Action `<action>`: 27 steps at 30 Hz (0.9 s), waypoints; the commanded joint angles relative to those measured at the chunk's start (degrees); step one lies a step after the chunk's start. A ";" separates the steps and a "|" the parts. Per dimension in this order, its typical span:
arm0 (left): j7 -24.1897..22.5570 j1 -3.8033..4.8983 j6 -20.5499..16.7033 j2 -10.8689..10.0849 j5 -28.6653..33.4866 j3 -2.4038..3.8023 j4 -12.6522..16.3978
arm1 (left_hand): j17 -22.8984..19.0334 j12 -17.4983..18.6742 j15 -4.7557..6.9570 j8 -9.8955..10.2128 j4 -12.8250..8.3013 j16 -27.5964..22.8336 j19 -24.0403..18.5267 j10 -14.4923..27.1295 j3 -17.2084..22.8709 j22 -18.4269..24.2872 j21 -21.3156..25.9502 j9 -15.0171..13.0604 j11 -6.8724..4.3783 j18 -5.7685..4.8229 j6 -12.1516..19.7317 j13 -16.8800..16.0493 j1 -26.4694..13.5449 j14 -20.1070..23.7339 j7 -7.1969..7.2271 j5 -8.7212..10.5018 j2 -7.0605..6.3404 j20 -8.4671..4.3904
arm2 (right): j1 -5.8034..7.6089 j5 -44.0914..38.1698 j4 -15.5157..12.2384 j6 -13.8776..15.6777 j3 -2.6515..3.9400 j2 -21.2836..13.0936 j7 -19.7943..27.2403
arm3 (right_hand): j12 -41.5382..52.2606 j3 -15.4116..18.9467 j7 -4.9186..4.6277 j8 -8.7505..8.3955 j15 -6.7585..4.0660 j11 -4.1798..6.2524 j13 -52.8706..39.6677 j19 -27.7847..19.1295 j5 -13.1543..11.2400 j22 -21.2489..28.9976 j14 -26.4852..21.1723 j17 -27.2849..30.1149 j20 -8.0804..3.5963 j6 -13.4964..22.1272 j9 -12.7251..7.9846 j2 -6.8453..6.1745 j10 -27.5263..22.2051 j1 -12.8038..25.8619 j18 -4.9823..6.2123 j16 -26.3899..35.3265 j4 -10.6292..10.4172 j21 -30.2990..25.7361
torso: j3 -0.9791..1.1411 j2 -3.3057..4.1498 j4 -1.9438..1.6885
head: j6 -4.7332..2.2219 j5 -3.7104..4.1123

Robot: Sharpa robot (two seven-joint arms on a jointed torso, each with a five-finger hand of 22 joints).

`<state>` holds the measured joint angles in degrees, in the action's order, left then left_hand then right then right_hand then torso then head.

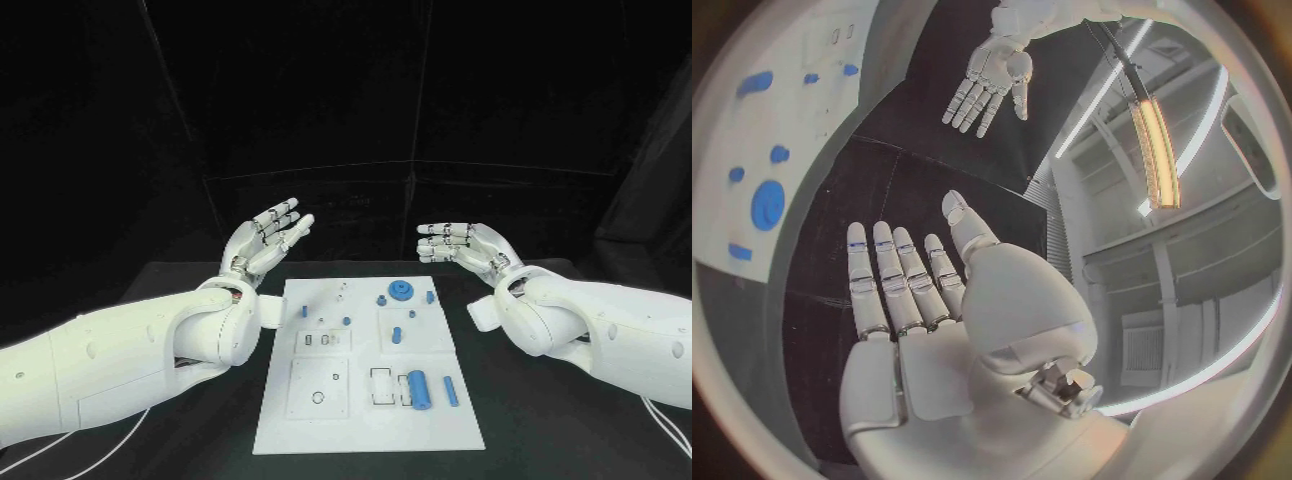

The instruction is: Assemble the parts on the task board

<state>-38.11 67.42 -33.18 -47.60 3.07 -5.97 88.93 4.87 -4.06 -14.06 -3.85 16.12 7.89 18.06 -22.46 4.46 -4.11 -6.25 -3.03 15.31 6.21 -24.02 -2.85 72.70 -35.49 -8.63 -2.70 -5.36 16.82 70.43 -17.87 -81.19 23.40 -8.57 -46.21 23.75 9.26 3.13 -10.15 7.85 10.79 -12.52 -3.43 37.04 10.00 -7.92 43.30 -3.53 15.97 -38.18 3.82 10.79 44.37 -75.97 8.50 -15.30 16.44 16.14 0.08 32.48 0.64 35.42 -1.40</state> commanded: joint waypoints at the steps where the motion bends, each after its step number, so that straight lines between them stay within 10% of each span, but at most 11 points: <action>1: -1.74 0.29 3.30 -0.35 -0.06 0.04 0.39 | 1.03 -2.68 1.33 -1.86 -0.94 3.05 13.99 -10.54 0.70 -3.11 -5.98 -0.93 -0.64 1.57 -6.98 -1.18 2.28 -7.67 -7.98 -0.12 0.83 -0.20 | 1.56 -16.12 0.71 0.63 -0.05 0.12 -2.59 | 0.22 -6.13 -3.07 1.16 -4.08 2.76 -0.01 10.71 1.59 -3.04 16.75 -0.32 -3.12 -13.50 -0.04 -3.10 13.23 -4.46 1.97 -0.26 0.39 7.72 | 0.29 1.43 -0.07 | -0.19 0.02; 4: -0.62 0.47 6.38 -0.95 -2.48 0.04 0.57 | 1.58 -6.54 3.15 -5.71 -2.05 5.38 19.23 -24.04 0.40 -4.05 -8.65 -2.76 -2.18 3.34 -20.60 -2.53 3.32 -13.80 -7.14 -0.28 1.48 -0.40 | 3.30 -23.23 1.85 -0.59 0.06 0.28 -4.48 | -1.12 -8.88 -2.45 0.38 -5.46 3.57 0.08 13.42 3.34 -5.38 21.30 -0.20 -5.28 -15.43 -0.13 -4.78 16.26 -5.01 1.76 0.84 0.34 12.20 | 0.36 2.16 -0.28 | -0.47 0.00; 7: 0.43 0.58 8.87 -1.57 -5.19 0.04 0.95 | 2.08 -7.46 4.78 -7.24 -2.65 7.05 24.02 -28.47 -0.19 -4.73 -10.88 -3.20 -3.55 4.06 -25.69 -2.43 3.24 -19.18 -6.16 -0.24 2.24 -0.91 | 4.22 -29.11 2.66 -1.65 1.25 0.70 -6.21 | -2.31 -11.18 -2.19 -0.22 -6.37 4.27 0.05 14.40 3.40 -6.95 24.45 -0.20 -6.08 -16.89 -0.10 -5.62 18.40 -4.40 1.71 1.89 0.30 15.19 | 0.38 2.99 -0.52 | -0.51 0.19; 18: 3.32 1.22 11.69 -5.32 -12.54 0.04 4.49 | 6.25 -7.56 9.31 -6.62 -8.68 11.87 36.02 -38.68 -0.78 -6.12 -15.96 -2.31 -7.14 4.40 -30.74 -1.82 7.19 -33.39 -3.18 -0.05 2.33 -5.39 | 6.99 -59.15 4.59 -4.74 3.15 3.95 -17.40 | -3.07 -13.99 0.83 -1.25 -10.97 7.81 -0.39 20.38 3.57 -15.04 41.91 -5.16 -10.05 -22.00 0.01 -10.23 27.98 -0.90 2.11 -4.11 -0.01 29.76 | -0.02 6.68 -0.55 | -0.96 0.94; 27: 4.17 1.51 12.07 -7.04 -13.73 0.04 8.33 | 7.87 -6.27 9.67 -5.82 -9.17 12.50 37.06 -39.84 -1.60 -6.12 -16.31 -1.93 -7.37 4.29 -31.57 -1.39 6.24 -34.33 -2.97 -0.04 2.68 -5.87 | 7.36 -76.36 4.39 -9.10 3.27 6.46 -25.68 | -4.99 -16.94 1.73 -3.63 -11.79 8.51 -0.50 23.88 2.95 -17.72 43.08 -12.73 -11.06 -22.05 -0.03 -12.15 27.16 3.12 2.11 -14.51 -0.06 35.44 | -0.35 9.50 -1.67 | -1.35 1.73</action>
<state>-34.67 68.82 -22.65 -54.53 -8.64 -5.98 96.73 12.63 -10.52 -4.42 -9.81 7.09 20.14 54.73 -61.96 3.02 -10.20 -22.43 -5.00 7.98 9.78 -55.30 -4.29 79.33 -69.53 -11.56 -2.70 -2.74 10.94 77.61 -83.43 -76.78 17.69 -5.37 -39.96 3.39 4.53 -13.42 -8.61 4.44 -0.94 -4.19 -3.85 60.47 13.19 -25.33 83.86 -15.34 5.02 -60.04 3.80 -1.45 71.68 -73.51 10.27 -28.42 16.42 50.90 -0.12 40.75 -0.52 34.15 0.12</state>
